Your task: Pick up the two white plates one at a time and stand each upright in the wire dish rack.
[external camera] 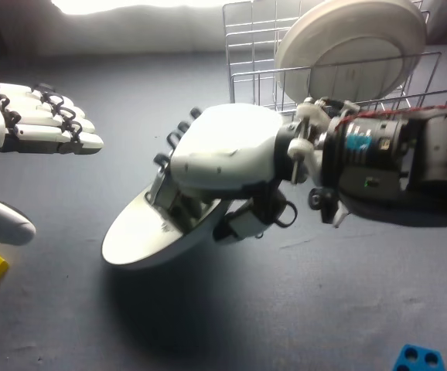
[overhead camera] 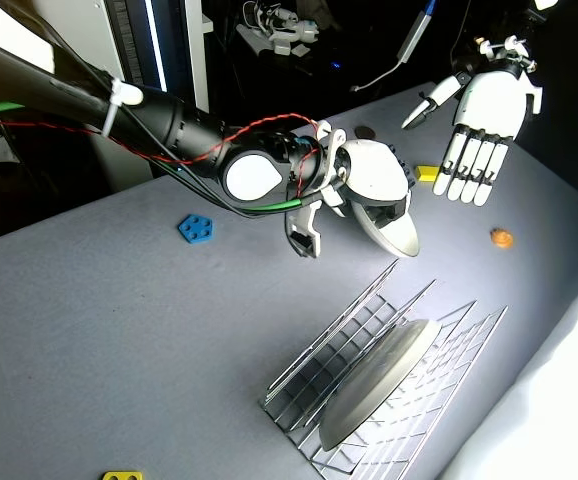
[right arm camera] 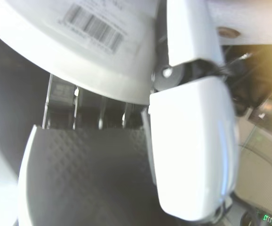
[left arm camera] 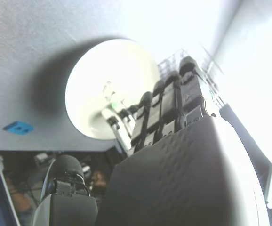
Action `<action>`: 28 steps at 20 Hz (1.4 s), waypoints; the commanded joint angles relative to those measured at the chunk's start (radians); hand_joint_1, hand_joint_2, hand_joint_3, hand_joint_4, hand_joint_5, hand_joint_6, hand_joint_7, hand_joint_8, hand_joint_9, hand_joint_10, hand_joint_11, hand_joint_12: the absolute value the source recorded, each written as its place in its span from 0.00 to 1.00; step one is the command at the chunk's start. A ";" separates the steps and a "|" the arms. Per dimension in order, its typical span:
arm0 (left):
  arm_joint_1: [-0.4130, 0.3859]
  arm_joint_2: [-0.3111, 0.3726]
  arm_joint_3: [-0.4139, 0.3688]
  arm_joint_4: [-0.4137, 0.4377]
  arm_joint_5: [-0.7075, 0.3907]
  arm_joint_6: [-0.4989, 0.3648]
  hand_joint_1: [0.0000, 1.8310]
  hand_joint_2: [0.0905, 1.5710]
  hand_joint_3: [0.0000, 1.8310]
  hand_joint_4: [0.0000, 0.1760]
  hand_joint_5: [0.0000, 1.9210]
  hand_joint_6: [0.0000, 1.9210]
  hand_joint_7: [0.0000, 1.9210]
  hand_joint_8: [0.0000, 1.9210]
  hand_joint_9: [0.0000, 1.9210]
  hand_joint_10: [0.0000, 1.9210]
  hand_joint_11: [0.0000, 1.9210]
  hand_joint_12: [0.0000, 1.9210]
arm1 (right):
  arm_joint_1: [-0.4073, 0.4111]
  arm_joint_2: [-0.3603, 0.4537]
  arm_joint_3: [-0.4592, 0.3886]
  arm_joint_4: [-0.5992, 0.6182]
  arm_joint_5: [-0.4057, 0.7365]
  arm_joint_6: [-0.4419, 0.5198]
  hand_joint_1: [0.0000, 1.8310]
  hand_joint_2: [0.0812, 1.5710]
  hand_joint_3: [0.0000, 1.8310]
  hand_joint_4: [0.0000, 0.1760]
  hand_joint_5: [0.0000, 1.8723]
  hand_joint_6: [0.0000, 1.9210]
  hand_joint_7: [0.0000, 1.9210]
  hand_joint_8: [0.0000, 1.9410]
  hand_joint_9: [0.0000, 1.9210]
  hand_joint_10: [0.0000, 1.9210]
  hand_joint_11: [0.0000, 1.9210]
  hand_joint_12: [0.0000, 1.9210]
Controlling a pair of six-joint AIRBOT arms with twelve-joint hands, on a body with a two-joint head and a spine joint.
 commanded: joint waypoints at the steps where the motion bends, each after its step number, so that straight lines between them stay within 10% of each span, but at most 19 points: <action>1: -0.011 0.011 0.004 -0.057 -0.022 -0.004 0.00 0.66 0.00 0.00 0.01 0.00 0.00 0.00 0.00 0.00 0.00 0.00 | 0.020 0.012 -0.014 0.012 0.086 0.024 0.75 0.68 0.00 0.00 0.49 0.55 0.53 0.43 0.55 0.52 0.44 0.56; 11: -0.014 0.026 -0.022 -0.034 -0.021 -0.006 0.00 0.66 0.00 0.00 0.00 0.00 0.00 0.00 0.00 0.00 0.00 0.00 | 0.110 0.171 -0.178 0.012 0.075 0.203 0.75 0.67 0.00 0.00 0.52 0.53 0.55 0.41 0.52 0.53 0.43 0.57; 28: -0.016 0.017 0.025 -0.034 -0.017 -0.012 0.00 0.66 0.00 0.00 0.01 0.00 0.00 0.00 0.00 0.00 0.00 0.00 | 0.256 0.319 -0.196 -0.055 -0.025 0.707 0.75 0.67 0.00 0.00 0.52 0.53 0.55 0.42 0.51 0.54 0.42 0.57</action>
